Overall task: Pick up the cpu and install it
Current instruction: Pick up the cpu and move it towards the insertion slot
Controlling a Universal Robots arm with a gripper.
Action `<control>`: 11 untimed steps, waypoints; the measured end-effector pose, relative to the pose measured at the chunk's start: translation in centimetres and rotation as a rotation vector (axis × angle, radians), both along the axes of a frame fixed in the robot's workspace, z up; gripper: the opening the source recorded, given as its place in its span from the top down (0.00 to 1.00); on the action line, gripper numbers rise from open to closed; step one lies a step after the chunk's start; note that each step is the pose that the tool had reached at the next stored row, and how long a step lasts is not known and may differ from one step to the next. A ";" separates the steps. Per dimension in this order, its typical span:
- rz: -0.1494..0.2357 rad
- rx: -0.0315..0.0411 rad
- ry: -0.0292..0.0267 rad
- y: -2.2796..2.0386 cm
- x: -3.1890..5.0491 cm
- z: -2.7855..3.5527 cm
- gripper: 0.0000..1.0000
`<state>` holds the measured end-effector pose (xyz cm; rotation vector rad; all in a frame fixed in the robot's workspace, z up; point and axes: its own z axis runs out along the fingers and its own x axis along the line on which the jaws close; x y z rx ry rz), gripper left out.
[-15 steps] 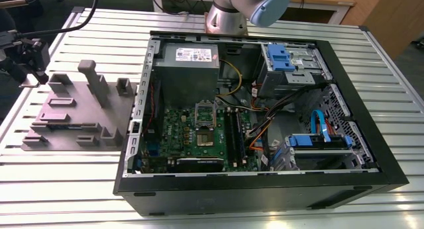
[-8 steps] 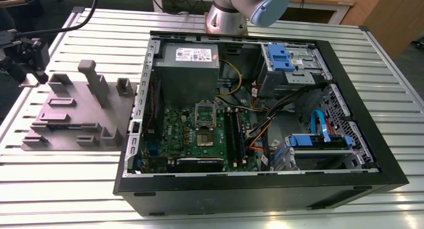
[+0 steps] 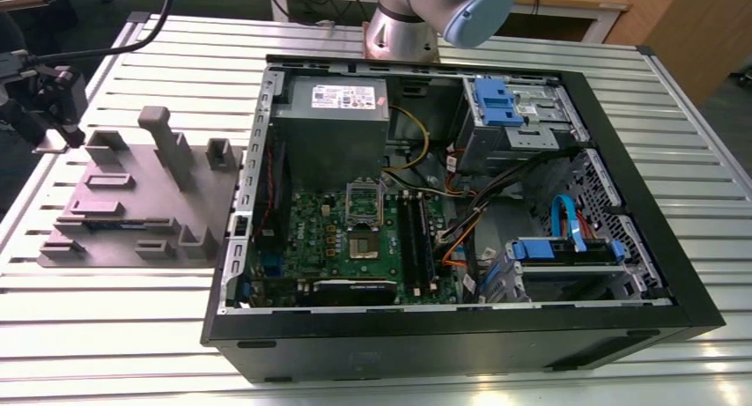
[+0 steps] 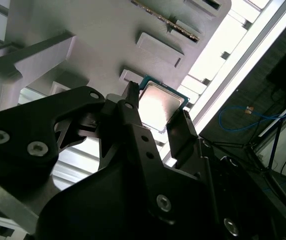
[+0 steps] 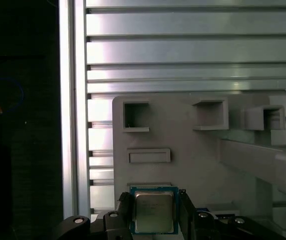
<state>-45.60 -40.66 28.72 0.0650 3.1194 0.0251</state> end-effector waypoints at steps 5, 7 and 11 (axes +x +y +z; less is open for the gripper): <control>0.000 0.0000 0.0000 0.00 0.00 0.12 0.53; 0.000 0.0001 -0.0001 0.00 0.00 0.14 0.53; 0.000 0.0000 0.0001 0.00 0.00 0.25 0.53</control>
